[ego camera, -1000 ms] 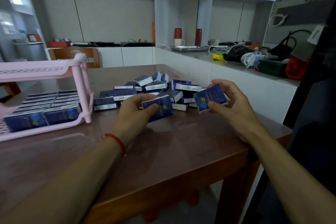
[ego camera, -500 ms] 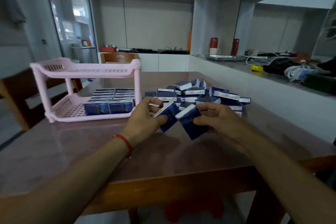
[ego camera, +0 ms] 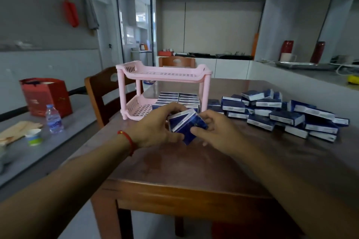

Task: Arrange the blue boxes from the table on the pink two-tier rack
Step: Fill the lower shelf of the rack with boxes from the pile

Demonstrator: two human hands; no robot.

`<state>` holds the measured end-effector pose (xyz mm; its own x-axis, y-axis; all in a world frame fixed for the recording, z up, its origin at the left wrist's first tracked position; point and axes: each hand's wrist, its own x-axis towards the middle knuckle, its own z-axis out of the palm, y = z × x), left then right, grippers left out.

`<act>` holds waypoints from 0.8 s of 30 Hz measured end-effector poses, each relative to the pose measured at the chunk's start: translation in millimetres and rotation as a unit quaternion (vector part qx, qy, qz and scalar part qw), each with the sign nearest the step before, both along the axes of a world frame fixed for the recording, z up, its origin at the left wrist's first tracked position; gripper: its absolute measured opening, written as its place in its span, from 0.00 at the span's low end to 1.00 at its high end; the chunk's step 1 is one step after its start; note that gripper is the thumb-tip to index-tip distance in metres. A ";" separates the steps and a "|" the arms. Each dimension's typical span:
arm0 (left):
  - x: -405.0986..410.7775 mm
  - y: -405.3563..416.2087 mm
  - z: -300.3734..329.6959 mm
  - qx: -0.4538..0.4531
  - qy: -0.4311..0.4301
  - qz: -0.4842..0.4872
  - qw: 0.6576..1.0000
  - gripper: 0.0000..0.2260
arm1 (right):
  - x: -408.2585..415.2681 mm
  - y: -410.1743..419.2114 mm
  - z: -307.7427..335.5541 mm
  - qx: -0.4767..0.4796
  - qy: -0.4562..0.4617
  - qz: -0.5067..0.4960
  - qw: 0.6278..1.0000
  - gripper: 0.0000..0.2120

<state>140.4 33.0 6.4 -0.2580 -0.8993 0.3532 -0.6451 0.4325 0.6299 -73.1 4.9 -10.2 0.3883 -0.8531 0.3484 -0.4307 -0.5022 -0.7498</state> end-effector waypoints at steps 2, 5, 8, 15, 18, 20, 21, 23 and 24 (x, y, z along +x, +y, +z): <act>7.1 -1.3 -2.7 -0.014 -0.013 0.020 1.000 0.27 | 6.5 -1.1 -4.4 -0.043 0.040 -0.014 0.998 0.20; 12.4 3.2 -11.9 -0.004 0.030 0.004 1.000 0.27 | 13.8 1.5 -4.7 -0.094 0.055 0.005 0.994 0.31; 14.6 5.0 -22.3 -0.006 0.057 -0.003 0.998 0.27 | 19.7 -3.4 -3.9 -0.119 0.089 0.037 0.988 0.24; 22.6 -2.3 -30.2 -0.012 0.073 0.030 0.997 0.23 | 14.6 -16.3 2.6 -0.044 0.045 0.081 0.995 0.25; 24.2 -1.9 -28.8 0.000 0.108 0.033 0.994 0.23 | 17.6 -19.5 6.9 -0.049 0.150 0.051 0.986 0.33; 25.2 -0.1 -28.0 0.022 0.120 0.025 0.992 0.25 | 22.4 -18.9 7.3 -0.078 0.174 0.030 0.981 0.31; 25.5 0.7 -28.0 0.023 0.116 0.020 0.993 0.27 | 25.3 -17.9 6.5 -0.085 0.162 0.028 0.983 0.29; 24.7 2.9 -27.2 0.007 0.098 0.014 0.995 0.29 | 31.8 -14.0 6.0 -0.082 0.138 0.029 0.987 0.26; 24.2 4.2 -26.3 0.001 0.101 0.014 0.995 0.29 | 34.7 -12.8 5.9 -0.077 0.129 0.030 0.988 0.25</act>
